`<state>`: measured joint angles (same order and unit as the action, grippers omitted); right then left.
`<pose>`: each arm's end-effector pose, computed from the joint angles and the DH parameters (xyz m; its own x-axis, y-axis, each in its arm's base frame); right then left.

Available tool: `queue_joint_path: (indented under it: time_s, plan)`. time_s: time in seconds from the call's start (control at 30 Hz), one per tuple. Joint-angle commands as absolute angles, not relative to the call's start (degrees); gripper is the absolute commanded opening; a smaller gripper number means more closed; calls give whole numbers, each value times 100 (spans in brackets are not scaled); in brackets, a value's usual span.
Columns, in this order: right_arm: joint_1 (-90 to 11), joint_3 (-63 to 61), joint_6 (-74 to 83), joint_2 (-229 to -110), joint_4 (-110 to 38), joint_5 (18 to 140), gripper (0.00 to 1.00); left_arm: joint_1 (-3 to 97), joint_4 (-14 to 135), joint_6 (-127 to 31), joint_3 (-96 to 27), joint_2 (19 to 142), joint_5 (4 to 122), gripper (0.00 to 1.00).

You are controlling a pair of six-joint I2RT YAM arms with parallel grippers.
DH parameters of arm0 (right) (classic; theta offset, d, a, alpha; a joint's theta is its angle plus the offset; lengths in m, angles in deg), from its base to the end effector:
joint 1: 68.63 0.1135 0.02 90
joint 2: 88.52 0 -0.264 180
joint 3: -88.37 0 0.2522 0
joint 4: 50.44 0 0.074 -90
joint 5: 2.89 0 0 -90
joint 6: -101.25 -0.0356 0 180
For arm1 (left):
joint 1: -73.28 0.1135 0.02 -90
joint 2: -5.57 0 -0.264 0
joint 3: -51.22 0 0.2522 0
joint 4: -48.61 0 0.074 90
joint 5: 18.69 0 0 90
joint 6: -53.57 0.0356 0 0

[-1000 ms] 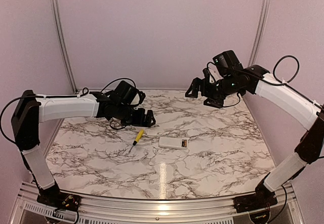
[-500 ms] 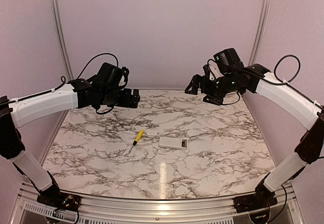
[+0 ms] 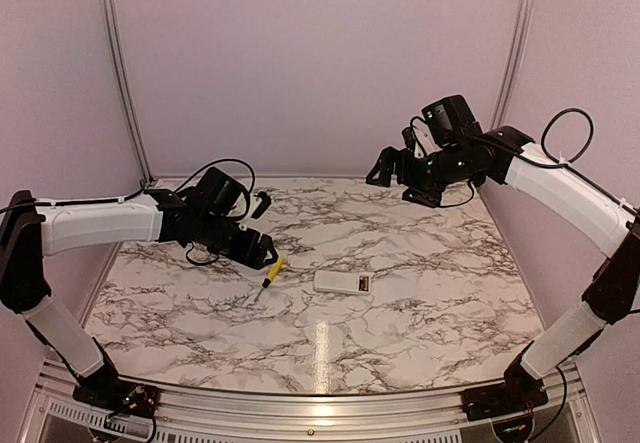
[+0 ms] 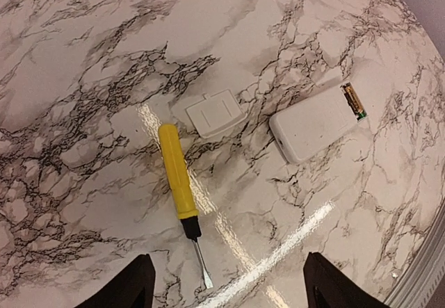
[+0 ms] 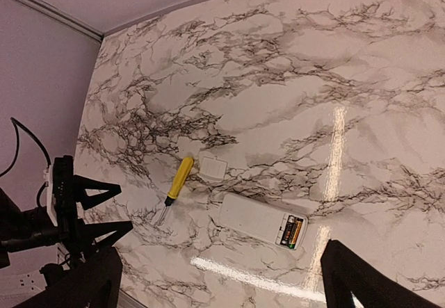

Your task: Unload the batteries from the remote control

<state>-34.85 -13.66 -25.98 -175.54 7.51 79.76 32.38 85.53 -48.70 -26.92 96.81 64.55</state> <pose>0.2717 0.1872 0.3680 -0.8316 0.1657 -0.5302 -0.1585 0.8441 0.5123 0.2555 -0.2268 0.2365 -0.7163 0.3413 -0.6087 0.5681 0.7917 -0.2247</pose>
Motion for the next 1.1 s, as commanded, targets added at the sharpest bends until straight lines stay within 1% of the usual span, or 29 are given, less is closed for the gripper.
queue_joint_path:
  time_s: [0.0,0.13,0.47,1.07]
  plan:
    - [-3548,-1560,-2590,-17531,824,8057,98,3246,8477,-4600,-2449,10011,6002,75]
    - [-3551,-1601,-2592,-17606,837,7985,98,3244,8486,-4595,-2422,10313,6139,70]
    - [-3558,-1692,-2551,-17635,942,7990,98,3242,8361,-4519,-2529,10906,6298,60]
    - [-3584,-1695,-2569,-17666,988,8034,98,3237,8365,-4383,-2905,11394,6773,45]
